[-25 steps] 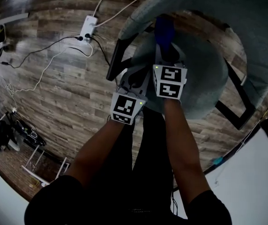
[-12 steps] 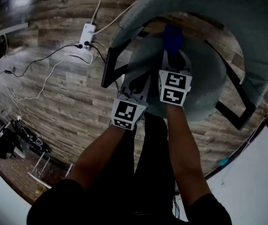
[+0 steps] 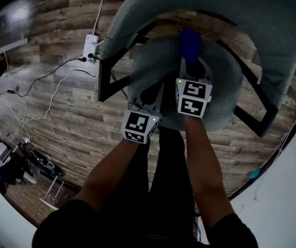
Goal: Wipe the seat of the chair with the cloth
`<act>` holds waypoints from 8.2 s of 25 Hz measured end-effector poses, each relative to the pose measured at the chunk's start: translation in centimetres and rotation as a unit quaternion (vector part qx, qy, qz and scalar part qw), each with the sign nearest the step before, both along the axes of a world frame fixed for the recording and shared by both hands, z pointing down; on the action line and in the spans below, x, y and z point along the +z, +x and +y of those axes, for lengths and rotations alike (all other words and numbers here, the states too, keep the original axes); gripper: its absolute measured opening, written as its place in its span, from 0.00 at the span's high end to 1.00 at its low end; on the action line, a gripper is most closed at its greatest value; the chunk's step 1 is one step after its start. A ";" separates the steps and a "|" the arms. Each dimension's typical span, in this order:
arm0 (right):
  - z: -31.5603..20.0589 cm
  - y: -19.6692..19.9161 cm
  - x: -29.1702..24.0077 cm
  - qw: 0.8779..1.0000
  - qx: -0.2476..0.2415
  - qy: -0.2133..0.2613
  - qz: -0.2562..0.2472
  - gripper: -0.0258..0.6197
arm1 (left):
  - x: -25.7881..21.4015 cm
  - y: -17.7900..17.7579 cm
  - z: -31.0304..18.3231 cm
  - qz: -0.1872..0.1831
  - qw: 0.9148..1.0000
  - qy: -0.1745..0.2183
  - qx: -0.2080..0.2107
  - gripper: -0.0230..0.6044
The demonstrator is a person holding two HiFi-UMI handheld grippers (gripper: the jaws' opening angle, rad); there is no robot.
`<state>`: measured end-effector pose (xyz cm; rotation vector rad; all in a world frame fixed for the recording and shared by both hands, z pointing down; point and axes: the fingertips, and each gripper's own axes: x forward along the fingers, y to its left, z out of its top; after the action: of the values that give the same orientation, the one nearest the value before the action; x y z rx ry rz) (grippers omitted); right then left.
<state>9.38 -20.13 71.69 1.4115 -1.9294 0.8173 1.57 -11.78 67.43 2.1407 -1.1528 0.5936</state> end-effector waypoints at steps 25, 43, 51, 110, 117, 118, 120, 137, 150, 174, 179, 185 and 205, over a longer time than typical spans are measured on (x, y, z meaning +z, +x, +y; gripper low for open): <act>2.9 17.8 -0.6 0.987 0.137 -0.012 0.087 0.79 | -0.8 7.3 1.5 0.001 0.998 0.011 0.065 0.95; 5.5 5.8 -3.8 0.995 0.071 0.034 0.060 0.79 | -2.1 -1.0 4.0 0.007 0.999 0.021 0.026 0.95; 6.4 -3.5 -3.8 0.999 0.020 0.028 0.006 0.79 | -2.1 -6.3 6.8 0.008 1.000 0.007 -0.027 0.95; 10.7 6.9 -0.9 0.995 0.067 0.001 0.079 0.79 | -3.1 1.1 11.6 0.020 0.999 0.016 0.033 0.95; 11.9 11.6 -0.9 0.991 0.085 0.003 0.103 0.79 | -3.2 2.9 11.6 0.004 0.999 0.022 0.039 0.95; 12.0 12.2 -0.9 0.991 0.090 0.003 0.104 0.79 | -3.1 3.0 11.7 0.004 0.999 0.020 0.038 0.95; 12.3 13.3 -0.9 0.989 0.101 0.001 0.104 0.79 | -3.0 3.4 11.7 0.004 0.999 0.017 0.037 0.95; 14.1 19.6 -2.5 0.980 0.144 0.028 0.137 0.79 | -2.9 3.6 13.3 -0.002 0.999 0.016 0.032 0.95; 16.1 3.9 -4.8 0.995 0.092 0.029 0.002 0.79 | -3.1 -4.0 13.2 -0.002 1.000 0.021 -0.013 0.95; 18.1 -17.8 -1.9 1.000 -0.003 0.009 -0.028 0.79 | -1.1 -18.1 13.7 -0.024 0.997 0.011 -0.077 0.95; 18.4 -16.6 -2.0 0.999 0.013 0.009 -0.040 0.79 | -0.9 -16.5 13.5 -0.019 0.997 0.013 -0.071 0.95; 19.4 -13.9 -1.8 1.000 0.016 0.000 -0.025 0.79 | -0.9 -13.2 12.8 -0.008 0.999 0.019 -0.050 0.95; 22.1 -1.3 -2.0 0.996 0.082 0.019 0.027 0.79 | -0.8 -4.1 15.0 -0.002 1.000 0.012 0.024 0.95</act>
<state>8.05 1.93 69.70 1.6155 -1.8147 0.8118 -2.54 3.21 66.60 2.1942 -1.1194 0.6085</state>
